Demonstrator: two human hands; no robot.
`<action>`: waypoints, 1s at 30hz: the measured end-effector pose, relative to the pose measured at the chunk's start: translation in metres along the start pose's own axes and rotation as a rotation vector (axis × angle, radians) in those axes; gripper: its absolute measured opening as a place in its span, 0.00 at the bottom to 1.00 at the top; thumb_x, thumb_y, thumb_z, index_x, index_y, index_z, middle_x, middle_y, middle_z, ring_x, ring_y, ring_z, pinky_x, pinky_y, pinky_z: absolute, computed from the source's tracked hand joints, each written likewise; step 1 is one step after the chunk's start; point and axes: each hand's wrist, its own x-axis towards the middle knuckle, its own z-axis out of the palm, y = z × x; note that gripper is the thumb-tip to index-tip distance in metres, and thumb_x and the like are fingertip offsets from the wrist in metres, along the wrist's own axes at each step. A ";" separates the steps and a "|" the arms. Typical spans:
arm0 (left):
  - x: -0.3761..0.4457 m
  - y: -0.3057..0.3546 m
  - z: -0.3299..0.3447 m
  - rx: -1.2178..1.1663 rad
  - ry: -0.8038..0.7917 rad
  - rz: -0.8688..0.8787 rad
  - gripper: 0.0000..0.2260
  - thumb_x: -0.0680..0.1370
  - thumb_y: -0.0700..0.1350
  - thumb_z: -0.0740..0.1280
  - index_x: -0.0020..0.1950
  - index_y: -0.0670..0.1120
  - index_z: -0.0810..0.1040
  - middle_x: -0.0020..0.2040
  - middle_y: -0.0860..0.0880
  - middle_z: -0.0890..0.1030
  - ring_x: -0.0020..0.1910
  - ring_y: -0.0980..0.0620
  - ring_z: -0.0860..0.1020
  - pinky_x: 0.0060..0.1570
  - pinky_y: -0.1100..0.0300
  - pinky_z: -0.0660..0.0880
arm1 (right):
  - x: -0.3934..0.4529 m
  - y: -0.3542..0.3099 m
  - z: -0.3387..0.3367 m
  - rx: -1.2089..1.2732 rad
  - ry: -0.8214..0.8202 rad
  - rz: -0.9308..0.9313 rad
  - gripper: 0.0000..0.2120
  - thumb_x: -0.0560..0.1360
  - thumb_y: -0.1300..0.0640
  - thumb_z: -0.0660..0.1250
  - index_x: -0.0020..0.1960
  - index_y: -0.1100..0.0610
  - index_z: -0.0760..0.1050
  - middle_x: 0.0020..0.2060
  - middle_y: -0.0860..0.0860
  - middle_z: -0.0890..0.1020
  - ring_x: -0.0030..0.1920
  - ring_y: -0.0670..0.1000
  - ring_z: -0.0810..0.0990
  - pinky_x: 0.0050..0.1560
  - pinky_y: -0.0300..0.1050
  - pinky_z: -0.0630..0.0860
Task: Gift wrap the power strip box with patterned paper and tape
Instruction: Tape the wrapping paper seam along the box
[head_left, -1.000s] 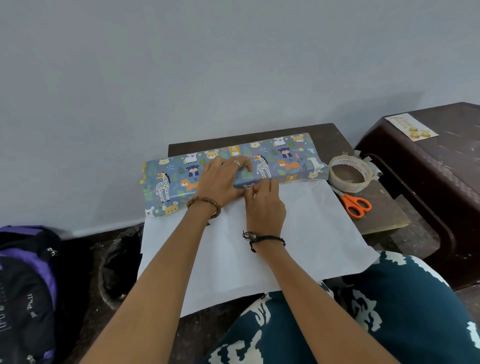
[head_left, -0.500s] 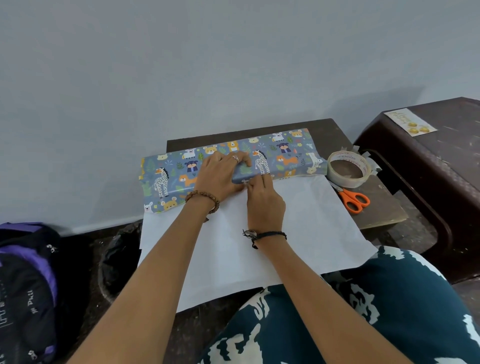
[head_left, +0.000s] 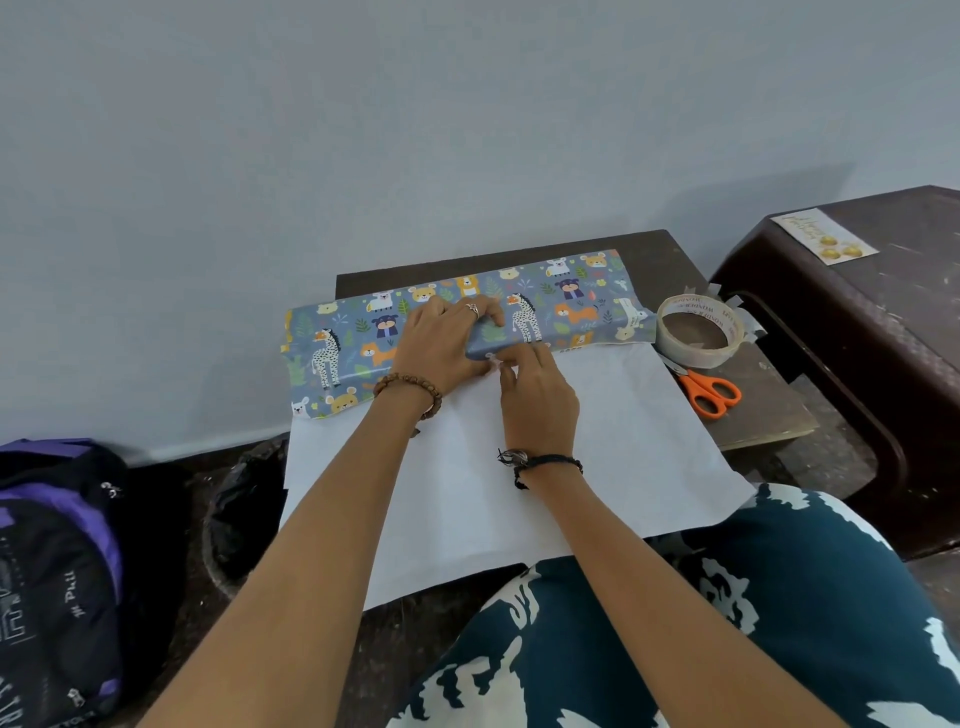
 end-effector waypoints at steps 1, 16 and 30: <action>0.000 0.000 0.000 0.000 -0.002 0.001 0.20 0.68 0.47 0.74 0.58 0.50 0.75 0.55 0.50 0.77 0.52 0.47 0.69 0.51 0.60 0.58 | 0.000 0.003 0.001 -0.011 -0.013 -0.002 0.13 0.82 0.53 0.54 0.57 0.58 0.74 0.55 0.51 0.76 0.45 0.54 0.77 0.37 0.42 0.66; 0.002 -0.002 0.001 0.008 -0.020 -0.011 0.21 0.69 0.48 0.73 0.60 0.50 0.74 0.58 0.49 0.76 0.54 0.45 0.69 0.55 0.55 0.61 | -0.010 -0.003 -0.016 0.080 0.197 -0.132 0.07 0.63 0.73 0.72 0.39 0.65 0.80 0.34 0.60 0.78 0.21 0.57 0.72 0.17 0.40 0.69; 0.004 -0.001 0.000 0.026 -0.051 -0.022 0.21 0.69 0.49 0.74 0.59 0.52 0.73 0.59 0.50 0.76 0.53 0.47 0.68 0.53 0.57 0.61 | -0.009 0.008 -0.012 0.160 0.082 -0.085 0.06 0.74 0.67 0.64 0.50 0.66 0.77 0.44 0.59 0.81 0.36 0.59 0.78 0.32 0.43 0.69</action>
